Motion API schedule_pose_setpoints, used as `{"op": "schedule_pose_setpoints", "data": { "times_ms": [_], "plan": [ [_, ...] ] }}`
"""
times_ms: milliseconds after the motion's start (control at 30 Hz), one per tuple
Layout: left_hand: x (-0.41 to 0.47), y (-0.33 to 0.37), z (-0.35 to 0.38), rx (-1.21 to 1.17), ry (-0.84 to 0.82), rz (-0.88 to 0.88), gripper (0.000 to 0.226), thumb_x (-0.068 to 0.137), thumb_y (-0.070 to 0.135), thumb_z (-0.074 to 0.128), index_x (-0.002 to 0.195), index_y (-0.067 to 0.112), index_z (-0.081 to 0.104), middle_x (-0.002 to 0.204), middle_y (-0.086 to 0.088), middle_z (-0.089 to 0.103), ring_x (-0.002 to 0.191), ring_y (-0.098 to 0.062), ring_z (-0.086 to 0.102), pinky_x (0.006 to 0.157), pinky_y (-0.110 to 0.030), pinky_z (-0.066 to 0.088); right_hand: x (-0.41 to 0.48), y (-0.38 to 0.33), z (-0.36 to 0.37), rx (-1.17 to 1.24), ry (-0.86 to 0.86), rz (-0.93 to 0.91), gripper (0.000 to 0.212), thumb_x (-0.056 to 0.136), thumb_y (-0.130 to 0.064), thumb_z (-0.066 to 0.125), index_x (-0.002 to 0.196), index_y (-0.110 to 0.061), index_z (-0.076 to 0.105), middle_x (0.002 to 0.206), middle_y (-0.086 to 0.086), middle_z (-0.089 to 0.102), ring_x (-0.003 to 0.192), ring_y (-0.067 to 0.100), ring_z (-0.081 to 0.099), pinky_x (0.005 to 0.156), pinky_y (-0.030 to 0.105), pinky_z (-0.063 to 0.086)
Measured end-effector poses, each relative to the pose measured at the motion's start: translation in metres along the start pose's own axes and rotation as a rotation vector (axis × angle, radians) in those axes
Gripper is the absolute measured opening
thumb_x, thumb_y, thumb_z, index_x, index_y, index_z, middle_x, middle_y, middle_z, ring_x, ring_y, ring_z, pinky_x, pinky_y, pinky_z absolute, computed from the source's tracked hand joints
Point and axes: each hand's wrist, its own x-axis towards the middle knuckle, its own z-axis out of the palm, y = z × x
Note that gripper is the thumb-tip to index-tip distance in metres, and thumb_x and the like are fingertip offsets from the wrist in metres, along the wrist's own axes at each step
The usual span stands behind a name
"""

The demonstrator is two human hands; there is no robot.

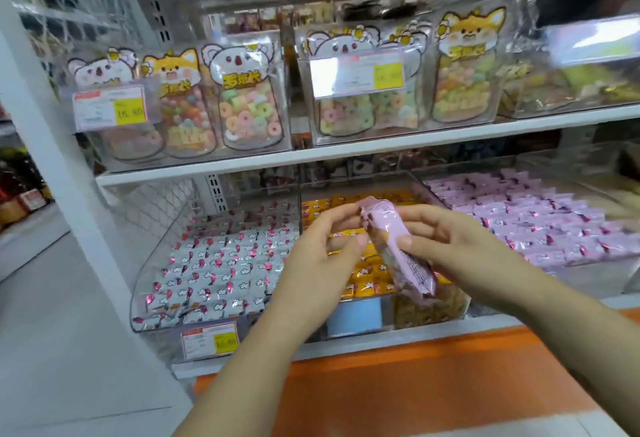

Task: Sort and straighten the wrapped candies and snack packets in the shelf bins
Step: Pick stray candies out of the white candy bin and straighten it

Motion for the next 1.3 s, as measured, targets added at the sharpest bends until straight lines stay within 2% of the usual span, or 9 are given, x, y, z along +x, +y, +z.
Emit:
{"op": "schedule_pose_setpoints", "data": {
  "times_ms": [133, 267, 400, 533, 667, 800, 967, 1067, 1300],
  "plan": [
    [0.012, 0.012, 0.037, 0.017, -0.061, 0.020, 0.037, 0.093, 0.023, 0.056, 0.114, 0.050, 0.042, 0.113, 0.029, 0.052, 0.087, 0.011, 0.059, 0.066, -0.008, 0.044, -0.020, 0.014, -0.039, 0.073, 0.060, 0.055, 0.034, 0.088, -0.021, 0.054, 0.121, -0.023, 0.061, 0.106, 0.008, 0.070, 0.087, 0.027, 0.067, 0.078, 0.037, 0.048],
    [0.023, 0.017, 0.074, 0.033, -0.171, 0.005, 0.038, 0.091, 0.026, 0.058, 0.109, 0.055, 0.043, 0.125, 0.028, 0.047, 0.100, 0.007, 0.059, 0.075, -0.011, 0.047, -0.036, 0.024, -0.074, 0.023, 0.085, 0.074, 0.036, 0.081, -0.035, 0.057, 0.116, -0.031, 0.064, 0.111, 0.004, 0.069, 0.103, 0.036, 0.062, 0.095, 0.054, 0.046],
    [0.036, 0.023, 0.112, 0.056, -0.277, 0.003, 0.035, 0.090, 0.024, 0.060, 0.114, 0.048, 0.049, 0.126, 0.019, 0.054, 0.097, 0.004, 0.061, 0.082, -0.016, 0.050, -0.054, 0.028, -0.111, 0.035, 0.129, 0.065, 0.022, 0.091, -0.019, 0.054, 0.105, -0.029, 0.067, 0.094, -0.012, 0.072, 0.086, 0.001, 0.066, 0.070, 0.011, 0.047],
    [0.047, 0.028, 0.154, -0.042, -0.247, -0.053, 0.027, 0.088, 0.022, 0.062, 0.114, 0.024, 0.056, 0.108, 0.010, 0.065, 0.086, 0.005, 0.065, 0.075, -0.013, 0.050, -0.073, 0.039, -0.148, 0.125, 0.220, 0.064, 0.035, 0.074, -0.037, 0.066, 0.106, -0.023, 0.068, 0.094, 0.002, 0.068, 0.081, 0.018, 0.066, 0.075, 0.025, 0.053],
    [0.056, 0.022, 0.192, -0.101, -0.197, -0.160, 0.050, 0.068, 0.056, 0.072, 0.109, 0.032, 0.057, 0.119, 0.003, 0.063, 0.111, -0.014, 0.060, 0.097, -0.040, 0.048, -0.095, 0.047, -0.182, 0.233, 0.365, 0.078, 0.037, 0.073, -0.020, 0.070, 0.109, -0.016, 0.063, 0.072, -0.004, 0.068, 0.077, 0.016, 0.070, 0.066, 0.019, 0.055],
    [0.059, 0.020, 0.222, 0.120, -0.294, -0.096, 0.025, 0.084, 0.038, 0.065, 0.104, 0.036, 0.050, 0.114, 0.016, 0.056, 0.109, -0.003, 0.054, 0.087, -0.018, 0.046, -0.113, 0.054, -0.201, 0.133, 0.554, 0.050, 0.034, 0.080, -0.011, 0.070, 0.113, -0.014, 0.060, 0.094, 0.003, 0.071, 0.077, 0.015, 0.069, 0.065, 0.016, 0.054],
    [0.068, 0.037, 0.248, 0.353, -0.409, 0.169, 0.042, 0.091, 0.031, 0.059, 0.126, 0.045, 0.040, 0.114, 0.036, 0.044, 0.104, 0.025, 0.038, 0.077, 0.004, 0.034, -0.116, 0.057, -0.214, -0.117, 0.635, -0.007, 0.028, 0.078, -0.025, 0.074, 0.103, -0.024, 0.062, 0.091, -0.011, 0.069, 0.076, 0.010, 0.065, 0.071, 0.018, 0.049],
    [0.083, 0.041, 0.261, 0.356, -0.367, 0.235, 0.038, 0.091, 0.032, 0.058, 0.124, 0.045, 0.044, 0.110, 0.035, 0.046, 0.101, 0.020, 0.045, 0.079, -0.002, 0.042, -0.106, 0.055, -0.218, -0.186, 0.593, -0.071, 0.022, 0.081, -0.021, 0.072, 0.101, -0.023, 0.063, 0.074, -0.017, 0.065, 0.066, 0.010, 0.059, 0.063, 0.018, 0.050],
    [0.122, 0.035, 0.270, 0.458, -0.345, 0.281, 0.041, 0.092, 0.033, 0.057, 0.131, 0.041, 0.045, 0.115, 0.030, 0.049, 0.105, 0.013, 0.048, 0.085, -0.012, 0.044, -0.073, 0.067, -0.244, -0.202, 0.576, -0.092, 0.020, 0.080, -0.024, 0.071, 0.098, -0.025, 0.064, 0.079, 0.017, 0.066, 0.070, 0.033, 0.058, 0.065, 0.041, 0.049]
  ]
}}
